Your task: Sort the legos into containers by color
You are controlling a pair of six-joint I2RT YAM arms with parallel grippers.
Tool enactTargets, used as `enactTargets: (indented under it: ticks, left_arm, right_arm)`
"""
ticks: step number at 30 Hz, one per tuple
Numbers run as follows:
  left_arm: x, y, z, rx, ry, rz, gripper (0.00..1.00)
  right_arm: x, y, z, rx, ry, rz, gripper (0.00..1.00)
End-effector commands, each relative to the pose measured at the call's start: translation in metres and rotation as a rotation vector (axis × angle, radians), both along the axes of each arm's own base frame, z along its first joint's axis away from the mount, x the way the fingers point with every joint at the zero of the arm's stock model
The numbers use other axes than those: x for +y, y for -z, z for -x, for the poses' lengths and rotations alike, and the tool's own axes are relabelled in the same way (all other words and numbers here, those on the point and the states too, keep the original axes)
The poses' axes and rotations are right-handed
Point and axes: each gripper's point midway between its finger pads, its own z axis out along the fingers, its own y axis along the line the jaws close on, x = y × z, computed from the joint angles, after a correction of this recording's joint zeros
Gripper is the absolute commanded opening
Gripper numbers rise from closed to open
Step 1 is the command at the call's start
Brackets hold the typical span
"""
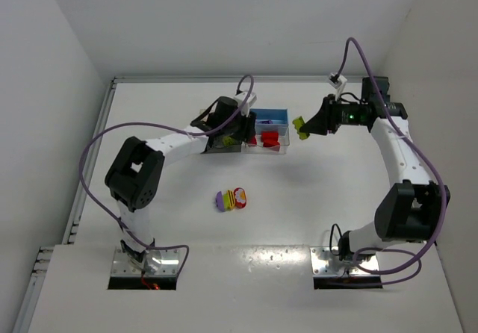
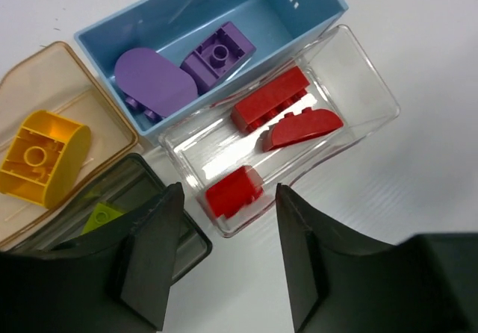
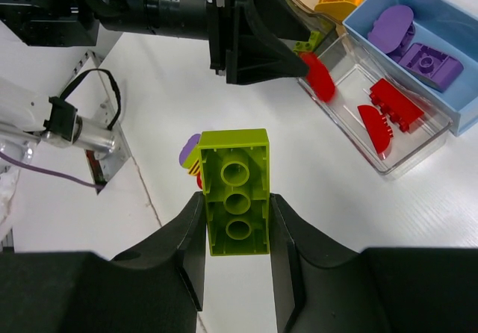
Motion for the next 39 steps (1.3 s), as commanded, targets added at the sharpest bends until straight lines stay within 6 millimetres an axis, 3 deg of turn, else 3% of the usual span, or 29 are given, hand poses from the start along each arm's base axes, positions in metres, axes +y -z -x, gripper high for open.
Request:
enactTargets:
  ticks: [1, 2, 4, 5, 6, 8, 9, 10, 11, 13, 14, 15, 16, 17, 18, 20, 21, 25, 26, 29, 36, 39]
  left_arm:
    - [-0.019, -0.034, -0.001, -0.051, 0.058, 0.087, 0.59]
    - [-0.022, -0.037, 0.002, -0.055, 0.08, 0.102, 0.6]
    - [-0.022, -0.049, 0.008, -0.08, 0.099, 0.128, 0.74]
    - [-0.021, -0.074, 0.01, -0.128, 0.096, 0.169, 0.74]
    - [-0.01, -0.078, 0.011, -0.133, 0.081, 0.187, 0.75]
    - [0.009, -0.107, 0.008, -0.175, 0.025, 0.251, 0.75]
    - [0.033, -0.136, 0.004, -0.211, -0.046, 0.287, 0.75]
    - [0.047, -0.143, 0.002, -0.208, -0.086, 0.291, 0.75]
    - [0.074, -0.157, -0.003, -0.195, -0.15, 0.296, 0.75]
    - [0.103, -0.163, -0.007, -0.165, -0.205, 0.275, 0.79]
    - [0.117, -0.162, -0.009, -0.135, -0.229, 0.261, 0.79]
    - [0.147, -0.162, -0.011, -0.103, -0.285, 0.219, 0.82]
    - [0.158, -0.164, -0.007, -0.08, -0.294, 0.218, 0.86]
    - [0.173, -0.161, -0.005, -0.064, -0.315, 0.207, 0.86]
    - [0.199, -0.153, -0.002, -0.029, -0.356, 0.192, 0.88]
    - [0.214, -0.156, 0.012, -0.016, -0.337, 0.229, 0.98]
    - [0.231, -0.144, 0.017, 0.004, -0.361, 0.226, 1.0]
    - [0.25, -0.136, 0.036, 0.012, -0.373, 0.243, 1.0]
    - [0.253, -0.135, 0.039, 0.011, -0.383, 0.244, 1.0]
    - [0.262, -0.131, 0.047, 0.013, -0.403, 0.236, 1.0]
    - [0.265, -0.131, 0.046, 0.012, -0.412, 0.236, 1.0]
    - [0.264, -0.128, 0.046, 0.022, -0.405, 0.239, 1.0]
  right_arm:
    - [0.001, -0.006, -0.002, -0.038, -0.005, -0.002, 0.0]
    - [0.001, -0.004, -0.005, -0.038, -0.005, -0.002, 0.0]
    - [0.003, -0.003, -0.009, -0.045, -0.01, 0.005, 0.0]
    - [0.003, -0.007, -0.011, -0.056, -0.01, 0.006, 0.0]
    - [0.007, 0.001, -0.014, -0.031, -0.019, 0.001, 0.0]
    - [0.013, -0.002, -0.021, -0.049, -0.031, 0.011, 0.0]
    - [0.017, 0.0, -0.023, -0.047, -0.04, 0.02, 0.0]
    - [0.03, 0.005, -0.027, -0.049, -0.071, 0.031, 0.0]
    - [0.038, 0.009, -0.031, -0.056, -0.083, 0.045, 0.0]
    - [0.057, 0.009, -0.039, -0.074, -0.123, 0.06, 0.0]
    - [0.078, 0.024, -0.039, -0.043, -0.171, 0.071, 0.0]
    - [0.088, 0.02, -0.048, -0.069, -0.179, 0.094, 0.0]
    - [0.108, 0.024, -0.047, -0.075, -0.217, 0.11, 0.0]
    - [0.119, 0.041, -0.056, -0.054, -0.228, 0.132, 0.0]
    - [0.13, 0.037, -0.068, -0.09, -0.225, 0.156, 0.0]
    - [0.155, 0.047, -0.077, -0.116, -0.246, 0.208, 0.0]
    - [0.166, 0.056, -0.088, -0.121, -0.258, 0.229, 0.0]
    - [0.196, 0.082, -0.112, -0.181, -0.262, 0.328, 0.0]
    - [0.205, 0.079, -0.116, -0.207, -0.267, 0.344, 0.0]
    - [0.221, 0.097, -0.115, -0.21, -0.299, 0.386, 0.0]
    - [0.23, 0.127, -0.115, -0.223, -0.325, 0.471, 0.03]
    - [0.234, 0.124, -0.116, -0.256, -0.334, 0.483, 0.12]
